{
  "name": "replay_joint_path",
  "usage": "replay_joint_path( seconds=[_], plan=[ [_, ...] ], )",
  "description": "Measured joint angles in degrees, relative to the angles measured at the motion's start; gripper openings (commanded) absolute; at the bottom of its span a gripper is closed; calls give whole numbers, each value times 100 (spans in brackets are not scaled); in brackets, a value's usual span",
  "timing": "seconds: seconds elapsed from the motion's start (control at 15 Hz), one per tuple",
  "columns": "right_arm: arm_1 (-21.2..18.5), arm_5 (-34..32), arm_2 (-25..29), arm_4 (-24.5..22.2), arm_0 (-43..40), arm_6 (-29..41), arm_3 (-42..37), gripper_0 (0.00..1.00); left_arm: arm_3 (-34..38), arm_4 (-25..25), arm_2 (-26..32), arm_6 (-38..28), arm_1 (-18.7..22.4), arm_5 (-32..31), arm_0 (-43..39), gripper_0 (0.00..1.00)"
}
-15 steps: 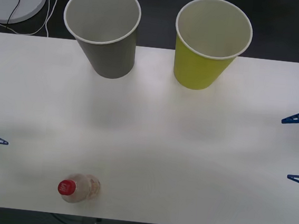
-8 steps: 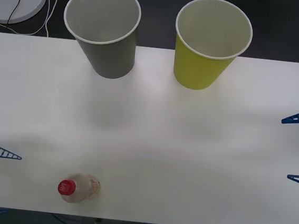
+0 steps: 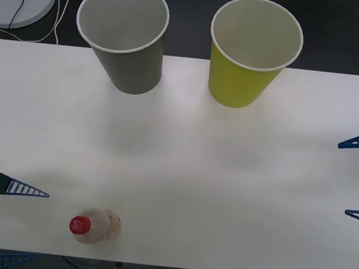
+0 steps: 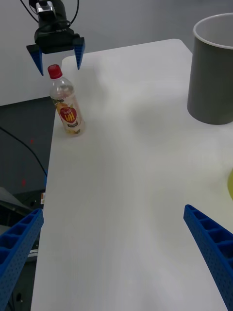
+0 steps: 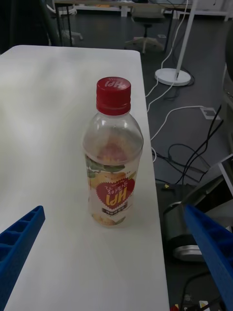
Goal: Put the can into the green bin and the plastic bottle into the gray bin
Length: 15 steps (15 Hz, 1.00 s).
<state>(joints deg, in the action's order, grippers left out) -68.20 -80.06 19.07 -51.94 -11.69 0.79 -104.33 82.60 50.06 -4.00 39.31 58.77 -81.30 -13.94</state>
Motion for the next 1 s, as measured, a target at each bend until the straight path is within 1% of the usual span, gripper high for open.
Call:
replay_joint_path(
  seconds=[0.4, 0.53, 1.0],
  plan=[
    [0, 0, 0, 0, 0, 0, 0, 100, 65, -175, -503, 32, -17, 340, 203, 100],
    [0, 0, 0, 0, 0, 0, 0, 100, 87, -180, -531, 29, -156, 396, 239, 100],
    [0, 0, 0, 0, 0, 0, 0, 100, 89, 108, -532, -11, -717, 421, 263, 100]
  ],
)
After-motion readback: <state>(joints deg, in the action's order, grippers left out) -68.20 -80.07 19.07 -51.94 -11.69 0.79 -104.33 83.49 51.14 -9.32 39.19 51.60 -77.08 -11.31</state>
